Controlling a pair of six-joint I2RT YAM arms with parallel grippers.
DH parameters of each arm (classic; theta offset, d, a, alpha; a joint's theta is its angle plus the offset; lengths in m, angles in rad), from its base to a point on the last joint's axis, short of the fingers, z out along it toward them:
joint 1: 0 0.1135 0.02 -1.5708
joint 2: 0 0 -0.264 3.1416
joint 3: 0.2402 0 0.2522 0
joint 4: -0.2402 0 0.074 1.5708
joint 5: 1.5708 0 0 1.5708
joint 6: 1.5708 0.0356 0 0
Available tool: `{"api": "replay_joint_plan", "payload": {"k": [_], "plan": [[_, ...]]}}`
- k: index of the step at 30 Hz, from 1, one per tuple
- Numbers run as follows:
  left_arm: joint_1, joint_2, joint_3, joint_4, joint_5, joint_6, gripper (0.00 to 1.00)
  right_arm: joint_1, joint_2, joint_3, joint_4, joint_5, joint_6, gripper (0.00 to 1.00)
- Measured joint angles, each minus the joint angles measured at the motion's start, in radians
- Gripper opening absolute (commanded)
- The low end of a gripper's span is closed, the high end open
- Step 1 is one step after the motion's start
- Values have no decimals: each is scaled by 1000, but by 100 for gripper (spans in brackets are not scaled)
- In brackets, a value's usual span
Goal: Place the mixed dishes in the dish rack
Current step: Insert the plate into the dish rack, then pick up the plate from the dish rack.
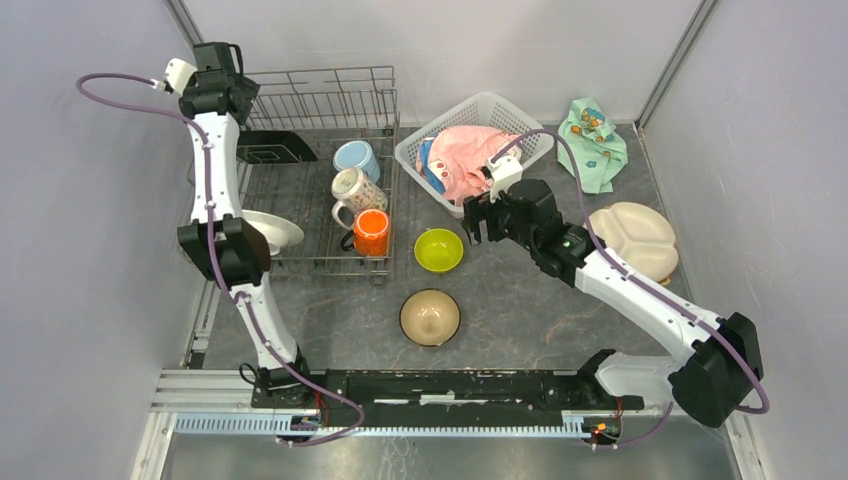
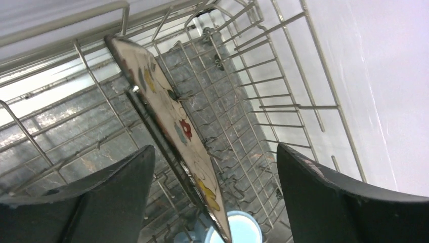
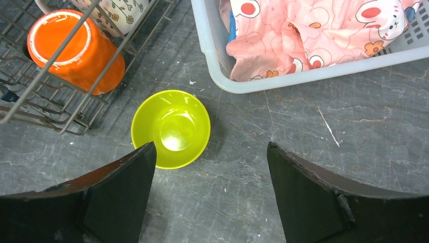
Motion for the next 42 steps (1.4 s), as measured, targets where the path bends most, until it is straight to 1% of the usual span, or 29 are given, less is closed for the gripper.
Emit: {"api": "replay_joint_plan", "payload": {"k": [4,9,12,15,17,20,21,23,24,25,26,30,34,37,42], "plan": [[0,-61,-14,10,40,99,100,0,20,54,-36,-1,17,87],[-24,-167,-57,-14,69,170,100,-1,26,91,-73,-11,50,85],[-60,-220,-76,-58,53,203,100,-2,40,118,-98,-15,61,85],[-88,-281,-132,-119,16,209,100,-2,66,147,-119,-27,68,85],[-91,-314,-164,-178,-16,196,100,-2,79,162,-130,-33,71,84],[-64,-364,-209,-280,-32,172,99,-2,87,173,-138,-35,74,84],[-49,-378,-217,-320,-32,156,94,-2,87,173,-139,-35,75,84],[-25,-403,-224,-382,-31,128,79,-2,87,173,-139,-38,77,84],[-8,-426,-243,-404,-25,110,73,-2,87,173,-139,-38,77,84],[3,-447,-261,-417,-13,88,67,-2,87,173,-139,-39,77,84],[18,-481,-301,-424,8,66,65,-2,87,173,-138,-39,77,84],[54,-589,-413,-479,92,11,61,-2,85,173,-135,-39,77,83],[55,-639,-518,-493,117,-24,58,-2,68,163,-116,-42,74,83],[55,-620,-555,-507,124,-57,58,-2,52,150,-109,-47,69,83],[55,-540,-554,-505,136,-78,58,-2,49,138,-98,-48,61,83]]}}
